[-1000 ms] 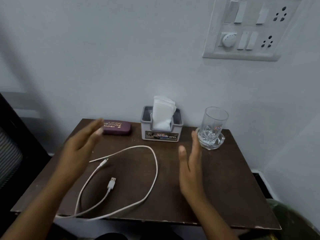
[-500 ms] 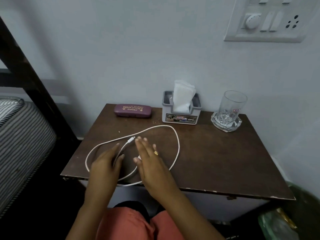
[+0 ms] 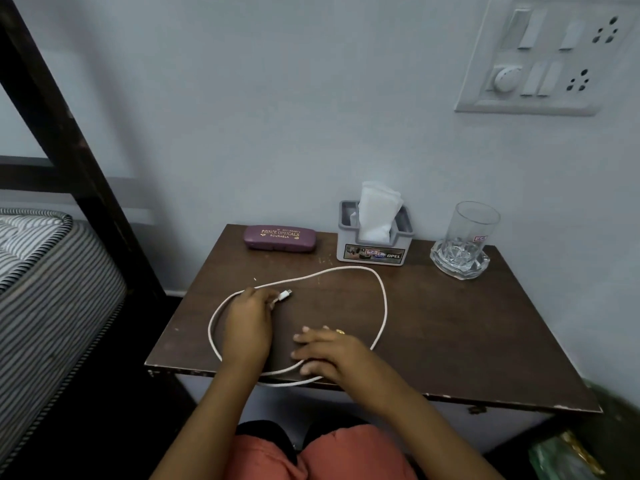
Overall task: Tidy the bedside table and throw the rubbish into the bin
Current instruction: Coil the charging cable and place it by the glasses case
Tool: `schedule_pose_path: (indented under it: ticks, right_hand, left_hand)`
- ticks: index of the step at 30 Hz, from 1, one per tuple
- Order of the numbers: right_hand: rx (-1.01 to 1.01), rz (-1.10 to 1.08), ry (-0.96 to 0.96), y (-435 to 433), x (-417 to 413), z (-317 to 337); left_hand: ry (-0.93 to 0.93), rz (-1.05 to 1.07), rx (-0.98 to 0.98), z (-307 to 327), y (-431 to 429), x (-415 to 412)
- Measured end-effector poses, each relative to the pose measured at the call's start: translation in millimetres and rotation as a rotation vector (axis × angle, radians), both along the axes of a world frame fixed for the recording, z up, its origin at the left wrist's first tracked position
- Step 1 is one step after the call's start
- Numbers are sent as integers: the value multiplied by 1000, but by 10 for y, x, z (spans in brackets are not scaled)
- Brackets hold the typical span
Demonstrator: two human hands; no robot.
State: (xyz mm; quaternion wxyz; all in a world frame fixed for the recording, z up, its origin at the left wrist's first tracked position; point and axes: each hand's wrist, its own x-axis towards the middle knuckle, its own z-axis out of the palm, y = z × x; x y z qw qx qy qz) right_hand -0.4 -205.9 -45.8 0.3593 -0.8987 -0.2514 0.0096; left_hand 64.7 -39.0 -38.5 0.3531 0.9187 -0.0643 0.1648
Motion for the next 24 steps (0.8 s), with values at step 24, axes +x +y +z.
schedule_pose_path:
  ticks: [24]
  right_hand:
    - [428,-397,-304,80,-836,624]
  left_hand:
    - [456,-218,-1125,858,-546,-1421]
